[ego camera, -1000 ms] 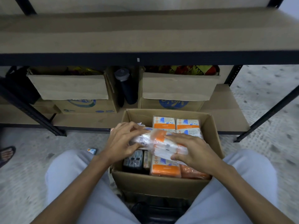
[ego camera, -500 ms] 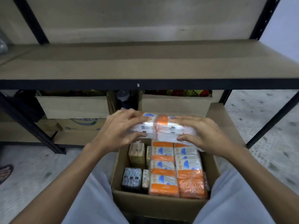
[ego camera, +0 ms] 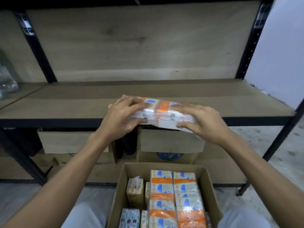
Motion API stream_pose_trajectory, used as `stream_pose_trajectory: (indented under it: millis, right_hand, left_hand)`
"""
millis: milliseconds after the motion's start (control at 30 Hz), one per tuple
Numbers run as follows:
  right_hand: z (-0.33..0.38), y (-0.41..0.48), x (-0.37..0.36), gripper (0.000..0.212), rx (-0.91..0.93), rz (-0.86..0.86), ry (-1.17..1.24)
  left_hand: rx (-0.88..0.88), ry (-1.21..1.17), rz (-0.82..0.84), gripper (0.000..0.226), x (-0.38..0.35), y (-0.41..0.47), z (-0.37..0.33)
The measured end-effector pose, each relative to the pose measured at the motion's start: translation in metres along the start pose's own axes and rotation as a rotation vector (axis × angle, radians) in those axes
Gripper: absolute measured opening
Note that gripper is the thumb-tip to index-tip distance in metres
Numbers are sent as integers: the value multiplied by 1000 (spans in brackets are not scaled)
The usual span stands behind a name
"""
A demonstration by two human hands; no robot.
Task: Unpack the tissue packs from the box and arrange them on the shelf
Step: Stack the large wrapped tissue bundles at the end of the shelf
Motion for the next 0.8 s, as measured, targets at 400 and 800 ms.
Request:
stream_pose_trajectory:
  millis: [400, 800]
  right_hand:
    - [-47, 78, -13, 56, -83, 18, -59]
    - [-70, 104, -42, 65, -132, 98, -92]
  left_hand:
    - [104, -30, -54, 45, -42, 57, 59]
    - [131, -36, -25, 48, -75, 66, 87]
Point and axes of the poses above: each hand's wrist, its own y-axis towards the middle knuckle, its own x-axis out of the back of the hand, z = x × y, the point moved 5 cm from there along y, towards the middle knuckle, and after that the axes turned 9 degrees about z, right-handed, at the moved point
